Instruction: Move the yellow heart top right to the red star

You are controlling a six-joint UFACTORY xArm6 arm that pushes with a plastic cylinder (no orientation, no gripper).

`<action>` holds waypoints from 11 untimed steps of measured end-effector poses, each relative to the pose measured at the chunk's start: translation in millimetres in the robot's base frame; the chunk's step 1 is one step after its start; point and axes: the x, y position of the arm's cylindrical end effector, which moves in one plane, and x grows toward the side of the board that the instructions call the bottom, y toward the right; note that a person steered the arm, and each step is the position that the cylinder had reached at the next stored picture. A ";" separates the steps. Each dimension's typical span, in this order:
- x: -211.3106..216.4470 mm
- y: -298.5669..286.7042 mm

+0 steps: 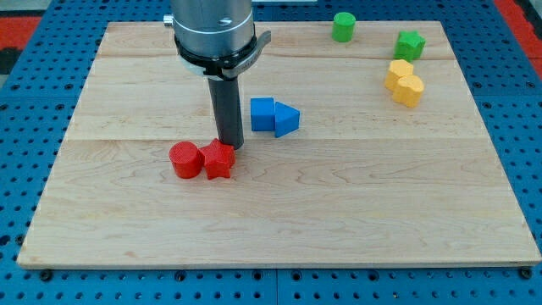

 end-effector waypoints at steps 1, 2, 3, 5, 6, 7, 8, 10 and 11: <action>0.0 1.1; -0.6 1.1; -0.6 2.2; -13.6 246.9; -32.9 302.1; -32.9 304.3; -32.9 304.3; -39.0 304.9; -39.0 305.0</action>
